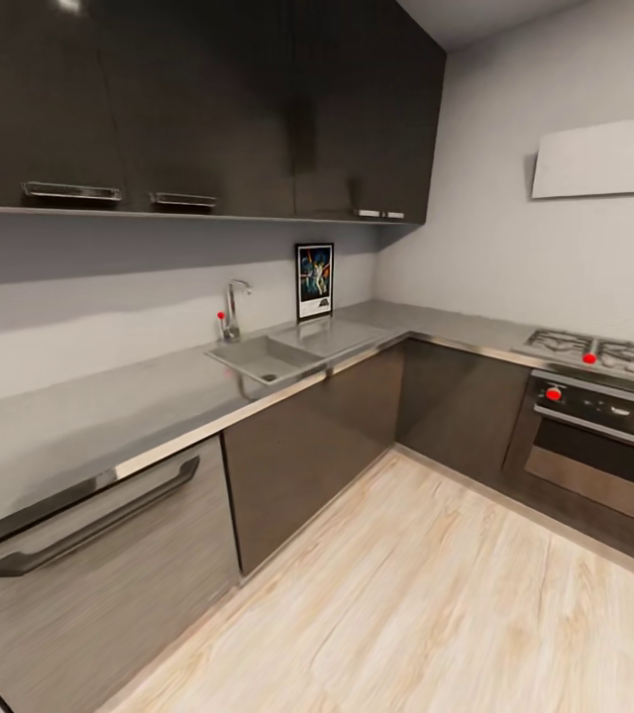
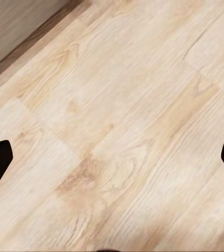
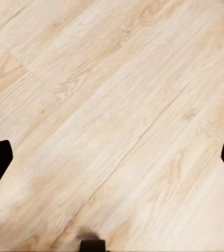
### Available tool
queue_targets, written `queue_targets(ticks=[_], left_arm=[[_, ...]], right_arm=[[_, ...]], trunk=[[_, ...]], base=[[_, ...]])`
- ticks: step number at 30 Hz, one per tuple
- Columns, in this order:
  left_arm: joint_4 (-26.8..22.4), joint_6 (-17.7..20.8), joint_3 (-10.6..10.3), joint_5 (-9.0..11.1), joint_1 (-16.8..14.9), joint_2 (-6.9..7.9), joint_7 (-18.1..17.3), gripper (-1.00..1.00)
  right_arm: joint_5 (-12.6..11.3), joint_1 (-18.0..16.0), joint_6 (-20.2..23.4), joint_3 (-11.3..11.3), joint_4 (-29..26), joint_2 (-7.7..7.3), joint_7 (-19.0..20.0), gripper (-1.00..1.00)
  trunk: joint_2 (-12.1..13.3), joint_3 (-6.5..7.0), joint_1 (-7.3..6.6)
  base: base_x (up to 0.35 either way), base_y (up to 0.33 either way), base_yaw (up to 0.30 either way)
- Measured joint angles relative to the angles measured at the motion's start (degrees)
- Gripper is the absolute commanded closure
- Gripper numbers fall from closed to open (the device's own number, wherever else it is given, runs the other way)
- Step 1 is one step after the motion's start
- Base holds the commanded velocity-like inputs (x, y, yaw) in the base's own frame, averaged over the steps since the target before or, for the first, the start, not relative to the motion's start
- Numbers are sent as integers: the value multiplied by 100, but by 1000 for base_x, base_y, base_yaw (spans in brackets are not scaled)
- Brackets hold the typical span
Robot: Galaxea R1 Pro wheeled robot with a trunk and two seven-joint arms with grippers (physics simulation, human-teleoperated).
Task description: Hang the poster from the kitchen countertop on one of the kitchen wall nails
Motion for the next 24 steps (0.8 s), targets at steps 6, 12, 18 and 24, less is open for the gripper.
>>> queue_targets(ticks=[6, 12, 18, 24], left_arm=[[0, 1, 0, 0, 0, 2, 0, -100], [0, 1, 0, 0, 0, 3, 0, -100], [0, -1, 0, 0, 0, 3, 0, -100], [0, -1, 0, 0, 0, 3, 0, -100]], right_arm=[[0, 0, -1, 0, 0, 0, 0, -100], [0, 0, -2, 0, 0, 6, 0, -100], [0, 0, -2, 0, 0, 8, 0, -100], [0, 0, -2, 0, 0, 9, 0, -100]], trunk=[[0, 0, 0], [0, 0, 0], [0, 0, 0], [0, 0, 0]], base=[[192, -293, 0], [192, -293, 0], [192, -293, 11], [192, -293, 66]])
